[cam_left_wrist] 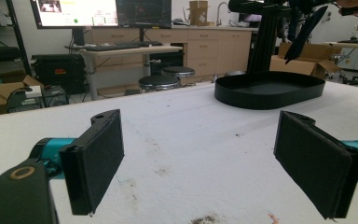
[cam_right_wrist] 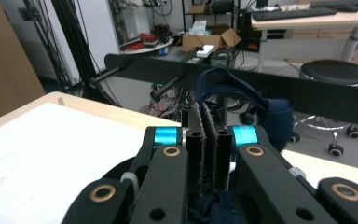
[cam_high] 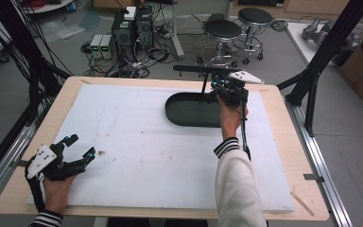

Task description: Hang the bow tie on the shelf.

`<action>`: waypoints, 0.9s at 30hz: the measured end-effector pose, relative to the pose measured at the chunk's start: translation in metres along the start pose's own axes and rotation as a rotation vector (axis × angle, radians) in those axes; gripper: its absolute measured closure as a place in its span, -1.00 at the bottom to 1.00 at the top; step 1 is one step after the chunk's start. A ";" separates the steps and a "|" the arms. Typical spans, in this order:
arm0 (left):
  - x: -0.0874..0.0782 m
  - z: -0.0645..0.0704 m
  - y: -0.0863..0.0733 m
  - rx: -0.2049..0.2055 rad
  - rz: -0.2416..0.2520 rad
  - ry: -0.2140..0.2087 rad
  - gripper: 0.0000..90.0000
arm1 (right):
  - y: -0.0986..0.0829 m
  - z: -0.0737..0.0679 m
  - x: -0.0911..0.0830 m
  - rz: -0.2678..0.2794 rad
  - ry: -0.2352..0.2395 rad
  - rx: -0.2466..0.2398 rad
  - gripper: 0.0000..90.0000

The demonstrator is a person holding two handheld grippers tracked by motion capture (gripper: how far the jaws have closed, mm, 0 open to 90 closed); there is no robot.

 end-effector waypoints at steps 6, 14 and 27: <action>0.000 0.000 0.000 0.000 0.001 0.000 -0.64 | -0.005 -0.001 0.008 -0.007 0.004 0.000 0.95; 0.000 0.000 0.000 -0.002 0.002 0.001 -0.64 | -0.008 0.003 0.015 -0.004 -0.009 0.014 0.95; 0.000 0.000 0.000 -0.003 0.001 0.001 -0.64 | -0.013 0.007 0.029 -0.033 -0.027 0.020 0.95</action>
Point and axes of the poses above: each handheld gripper's, and its own axes: x roughly forward along the jaws, y roughly out of its top, z roughly to its right, the point moved 2 cm from there along x, roughly forward along the jaws, and after that the axes turned 11 degrees about x, right-handed, at the moved point
